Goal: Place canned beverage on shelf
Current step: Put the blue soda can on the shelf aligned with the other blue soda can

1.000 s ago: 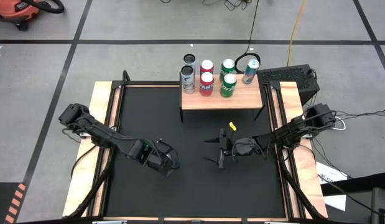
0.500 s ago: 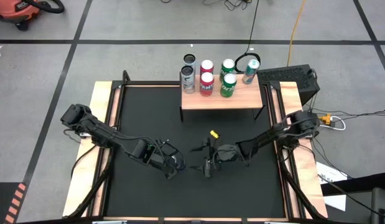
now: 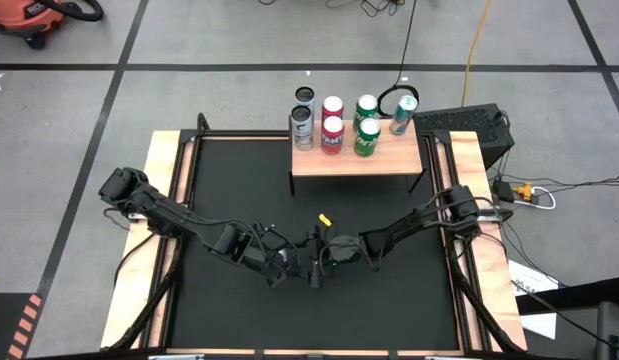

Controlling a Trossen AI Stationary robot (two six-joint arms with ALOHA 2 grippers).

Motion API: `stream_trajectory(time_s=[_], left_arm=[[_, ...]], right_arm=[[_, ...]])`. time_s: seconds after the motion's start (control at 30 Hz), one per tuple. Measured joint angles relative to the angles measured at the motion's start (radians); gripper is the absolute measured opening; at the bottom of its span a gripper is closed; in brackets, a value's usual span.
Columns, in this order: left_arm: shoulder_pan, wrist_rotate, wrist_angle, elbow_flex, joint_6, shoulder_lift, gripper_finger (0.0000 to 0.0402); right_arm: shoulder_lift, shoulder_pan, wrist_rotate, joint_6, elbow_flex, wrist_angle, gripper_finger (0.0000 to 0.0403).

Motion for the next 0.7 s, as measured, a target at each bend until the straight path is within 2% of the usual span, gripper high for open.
stream_trajectory(time_s=[0.53,0.7], left_arm=[[0.000,-0.008,0.106,-0.002,0.030,0.002,0.0254],[0.001,-0.016,0.107,-0.002,0.030,0.002,0.0254]], right_arm=[[0.018,-0.011,-0.003,-0.002,0.003,0.001,0.0352],[0.018,-0.011,-0.003,0.002,0.003,-0.004,0.0318]])
